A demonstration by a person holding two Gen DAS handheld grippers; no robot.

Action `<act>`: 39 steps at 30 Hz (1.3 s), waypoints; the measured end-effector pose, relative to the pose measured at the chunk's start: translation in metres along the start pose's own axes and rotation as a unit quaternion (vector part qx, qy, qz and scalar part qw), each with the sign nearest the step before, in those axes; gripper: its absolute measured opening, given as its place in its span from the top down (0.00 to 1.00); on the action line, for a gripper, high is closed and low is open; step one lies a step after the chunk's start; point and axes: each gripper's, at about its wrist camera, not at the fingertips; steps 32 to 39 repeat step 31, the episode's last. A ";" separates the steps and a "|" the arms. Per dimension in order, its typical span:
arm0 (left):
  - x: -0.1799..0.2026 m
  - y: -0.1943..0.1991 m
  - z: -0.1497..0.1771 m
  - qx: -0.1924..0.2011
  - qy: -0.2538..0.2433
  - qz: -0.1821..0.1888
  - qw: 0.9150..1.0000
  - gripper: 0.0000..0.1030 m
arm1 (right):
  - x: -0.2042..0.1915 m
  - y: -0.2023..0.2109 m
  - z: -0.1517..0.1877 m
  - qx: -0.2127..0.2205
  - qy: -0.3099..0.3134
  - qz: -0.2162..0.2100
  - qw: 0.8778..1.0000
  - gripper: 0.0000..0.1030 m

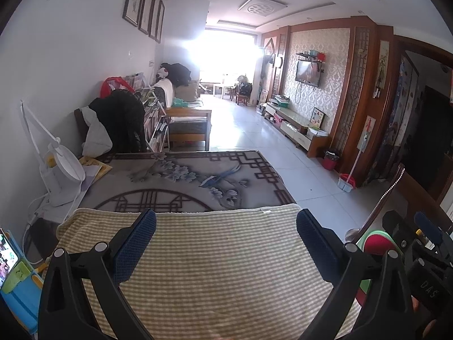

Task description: Collect trash

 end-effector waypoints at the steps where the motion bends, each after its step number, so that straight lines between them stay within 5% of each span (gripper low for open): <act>1: 0.000 0.000 -0.001 0.000 0.001 0.000 1.000 0.08 | 0.000 0.000 0.000 -0.001 0.000 0.000 1.000 0.04; 24: -0.001 -0.005 0.004 -0.011 0.003 0.006 1.000 0.08 | -0.003 -0.009 0.006 -0.017 0.002 -0.007 1.000 0.04; 31: -0.016 -0.018 0.013 -0.039 0.025 -0.010 0.999 0.08 | -0.009 -0.064 0.039 -0.087 0.023 -0.013 0.996 0.04; 39: -0.016 -0.018 0.013 -0.039 0.025 -0.010 0.999 0.08 | -0.009 -0.064 0.039 -0.087 0.023 -0.013 0.996 0.04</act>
Point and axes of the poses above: each gripper's, at about its wrist camera, not at the fingertips, and y roughly against the way its jaws point, x to its right, z to its underside, and after that the axes turned 3 degrees about x, right-handed
